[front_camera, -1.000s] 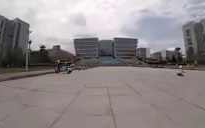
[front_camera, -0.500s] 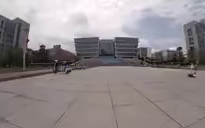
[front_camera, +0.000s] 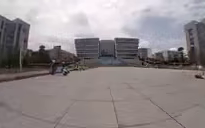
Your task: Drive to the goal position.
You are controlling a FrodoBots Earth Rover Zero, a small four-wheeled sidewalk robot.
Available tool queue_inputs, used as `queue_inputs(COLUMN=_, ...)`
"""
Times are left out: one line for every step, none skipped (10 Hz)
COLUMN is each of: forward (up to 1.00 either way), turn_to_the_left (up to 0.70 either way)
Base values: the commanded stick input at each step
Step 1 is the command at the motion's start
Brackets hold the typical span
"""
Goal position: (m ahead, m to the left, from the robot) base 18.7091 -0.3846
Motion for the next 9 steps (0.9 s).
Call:
queue_inputs(forward=1.0, turn_to_the_left=0.0)
queue_inputs(forward=1.0, turn_to_the_left=0.0)
queue_inputs(forward=1.0, turn_to_the_left=0.0)
queue_inputs(forward=1.0, turn_to_the_left=0.0)
queue_inputs(forward=1.0, turn_to_the_left=0.0)
queue_inputs(forward=1.0, turn_to_the_left=0.0)
queue_inputs(forward=1.0, turn_to_the_left=0.0)
queue_inputs(forward=1.0, turn_to_the_left=0.0)
queue_inputs(forward=1.0, turn_to_the_left=0.0)
